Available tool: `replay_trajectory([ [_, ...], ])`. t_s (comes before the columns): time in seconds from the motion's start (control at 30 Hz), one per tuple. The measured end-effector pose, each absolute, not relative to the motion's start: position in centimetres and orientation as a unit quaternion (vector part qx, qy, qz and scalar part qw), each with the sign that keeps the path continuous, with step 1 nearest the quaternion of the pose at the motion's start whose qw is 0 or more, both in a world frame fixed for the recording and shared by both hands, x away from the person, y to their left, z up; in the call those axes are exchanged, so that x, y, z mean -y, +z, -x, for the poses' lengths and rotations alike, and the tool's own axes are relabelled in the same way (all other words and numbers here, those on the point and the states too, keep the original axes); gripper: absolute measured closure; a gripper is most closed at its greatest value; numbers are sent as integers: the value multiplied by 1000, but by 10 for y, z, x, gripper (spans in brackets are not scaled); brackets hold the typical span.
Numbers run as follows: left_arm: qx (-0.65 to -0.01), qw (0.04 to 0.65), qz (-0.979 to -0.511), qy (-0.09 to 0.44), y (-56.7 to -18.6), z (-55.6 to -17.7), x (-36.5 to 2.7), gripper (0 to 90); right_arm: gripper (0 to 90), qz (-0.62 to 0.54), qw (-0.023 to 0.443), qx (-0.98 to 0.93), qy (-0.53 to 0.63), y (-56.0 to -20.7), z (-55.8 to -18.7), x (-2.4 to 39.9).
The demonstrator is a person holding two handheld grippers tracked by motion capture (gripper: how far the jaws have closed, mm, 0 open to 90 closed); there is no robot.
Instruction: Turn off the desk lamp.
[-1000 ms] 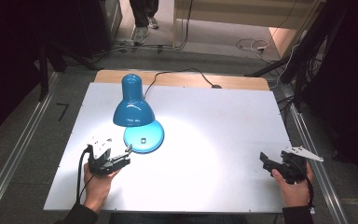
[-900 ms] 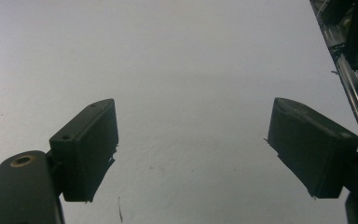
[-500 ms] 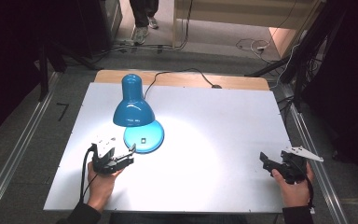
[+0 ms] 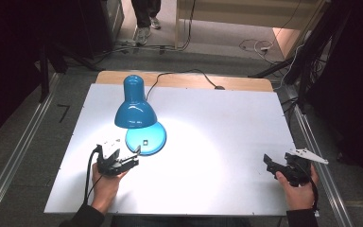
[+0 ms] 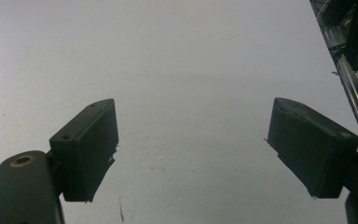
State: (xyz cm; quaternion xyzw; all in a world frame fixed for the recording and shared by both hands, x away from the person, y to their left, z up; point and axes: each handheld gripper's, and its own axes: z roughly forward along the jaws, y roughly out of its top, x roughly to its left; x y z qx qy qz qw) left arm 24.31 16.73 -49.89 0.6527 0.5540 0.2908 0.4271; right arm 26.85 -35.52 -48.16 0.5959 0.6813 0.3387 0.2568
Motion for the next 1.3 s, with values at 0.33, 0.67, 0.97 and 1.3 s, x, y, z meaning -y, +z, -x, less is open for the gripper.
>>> replay_trajectory([
  [0.33, -550, 428, -657, 288, -500, -245, -162, 227, 151, -596, 257, -681, 340, -482, -269, 355],
  [0.67, -544, 430, -662, 285, -501, -249, -155, 247, 151, -596, 257, -681, 341, -481, -268, 355],
  [0.97, -543, 430, -666, 278, -504, -255, -151, 374, 153, -596, 256, -681, 342, -481, -268, 355],
  [1.3, -542, 438, -666, 265, -506, -264, -144, 702, 154, -596, 255, -680, 343, -481, -268, 356],
])
